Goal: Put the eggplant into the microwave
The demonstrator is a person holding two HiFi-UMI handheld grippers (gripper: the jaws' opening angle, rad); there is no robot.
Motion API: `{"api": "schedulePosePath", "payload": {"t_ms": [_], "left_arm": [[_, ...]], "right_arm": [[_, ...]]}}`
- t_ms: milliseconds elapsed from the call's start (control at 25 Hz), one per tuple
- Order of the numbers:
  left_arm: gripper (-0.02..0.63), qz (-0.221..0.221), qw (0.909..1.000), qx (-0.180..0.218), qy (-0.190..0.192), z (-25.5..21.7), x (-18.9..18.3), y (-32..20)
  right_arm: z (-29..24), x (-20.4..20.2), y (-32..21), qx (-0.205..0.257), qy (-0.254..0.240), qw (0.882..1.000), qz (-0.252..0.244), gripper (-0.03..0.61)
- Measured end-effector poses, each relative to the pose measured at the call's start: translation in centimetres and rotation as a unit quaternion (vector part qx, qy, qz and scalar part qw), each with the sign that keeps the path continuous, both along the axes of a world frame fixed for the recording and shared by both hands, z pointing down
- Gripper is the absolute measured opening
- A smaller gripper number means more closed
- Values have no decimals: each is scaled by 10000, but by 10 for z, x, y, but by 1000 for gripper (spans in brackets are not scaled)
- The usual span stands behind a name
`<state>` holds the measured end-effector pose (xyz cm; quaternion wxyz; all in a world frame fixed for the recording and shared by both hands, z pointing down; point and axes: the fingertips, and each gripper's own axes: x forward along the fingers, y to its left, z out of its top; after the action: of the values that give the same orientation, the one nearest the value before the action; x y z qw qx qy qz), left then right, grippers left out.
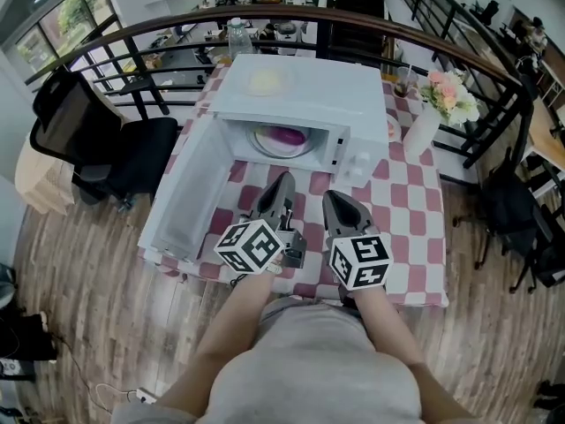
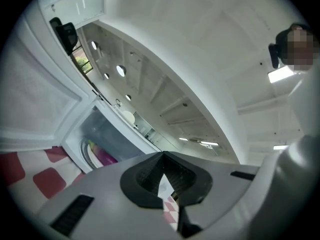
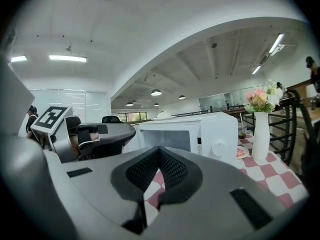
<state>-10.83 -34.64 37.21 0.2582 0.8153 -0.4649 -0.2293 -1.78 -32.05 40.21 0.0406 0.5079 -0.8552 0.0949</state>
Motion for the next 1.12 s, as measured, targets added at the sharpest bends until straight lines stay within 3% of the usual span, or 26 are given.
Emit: {"api": "schedulePosePath", "payload": {"t_ms": [200, 400, 800, 1120], "left_arm": [[3, 81, 9959, 369, -816, -1, 12, 12], [3, 113, 9842, 734, -1607, -1, 23, 25], [3, 60, 9693, 762, -2335, 5, 29, 33], [3, 55, 9620, 790, -2613, 7, 34, 38]], "right_arm": [[-1, -3, 7, 132, 132, 9998, -37, 25], [-3, -2, 12, 205, 129, 9997, -29, 25], [-14, -8, 25, 594, 202, 9979, -183, 25], [-17, -8, 27, 721, 200, 9971, -156, 25]]}}
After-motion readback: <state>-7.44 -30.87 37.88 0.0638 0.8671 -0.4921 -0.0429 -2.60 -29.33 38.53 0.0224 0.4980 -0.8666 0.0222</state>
